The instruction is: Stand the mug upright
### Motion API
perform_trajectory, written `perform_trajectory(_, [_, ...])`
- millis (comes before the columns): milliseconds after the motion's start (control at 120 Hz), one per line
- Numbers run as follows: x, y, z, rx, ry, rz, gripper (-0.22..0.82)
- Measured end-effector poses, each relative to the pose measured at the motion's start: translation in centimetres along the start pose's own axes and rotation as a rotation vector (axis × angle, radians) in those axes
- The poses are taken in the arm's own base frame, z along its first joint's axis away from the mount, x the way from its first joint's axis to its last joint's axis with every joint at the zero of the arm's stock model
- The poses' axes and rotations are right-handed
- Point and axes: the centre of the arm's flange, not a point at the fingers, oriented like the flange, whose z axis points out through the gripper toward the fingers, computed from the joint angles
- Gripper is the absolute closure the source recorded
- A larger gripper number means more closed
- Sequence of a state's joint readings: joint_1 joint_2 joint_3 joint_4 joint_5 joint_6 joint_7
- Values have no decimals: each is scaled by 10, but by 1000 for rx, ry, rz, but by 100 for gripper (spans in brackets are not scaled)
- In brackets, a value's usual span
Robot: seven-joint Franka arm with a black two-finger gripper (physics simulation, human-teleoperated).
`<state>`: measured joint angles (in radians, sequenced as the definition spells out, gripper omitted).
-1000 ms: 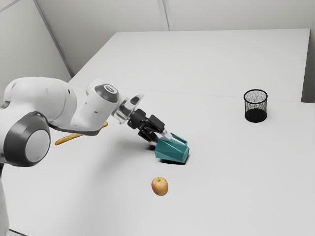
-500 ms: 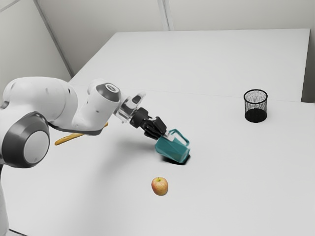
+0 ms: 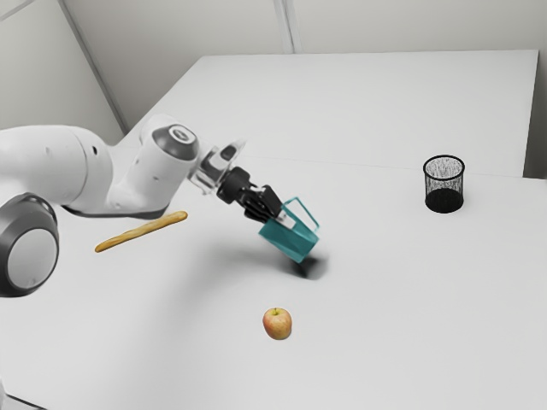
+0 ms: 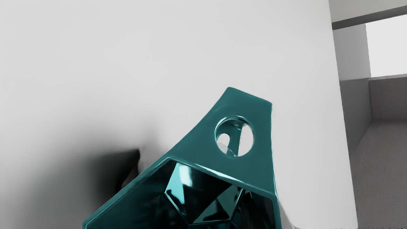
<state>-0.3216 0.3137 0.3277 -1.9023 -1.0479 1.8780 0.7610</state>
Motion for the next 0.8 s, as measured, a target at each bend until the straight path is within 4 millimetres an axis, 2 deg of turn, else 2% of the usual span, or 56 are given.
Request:
perform_trajectory(100, [1,3,-13,90,-3,23,76])
perform_trajectory(350, [3,-11,-54,395,-32,78,77])
perform_trajectory(633, [3,-14,-80,654,-97,108,78])
perform_trajectory(800, [-1,-28,-96,754,-101,75,79])
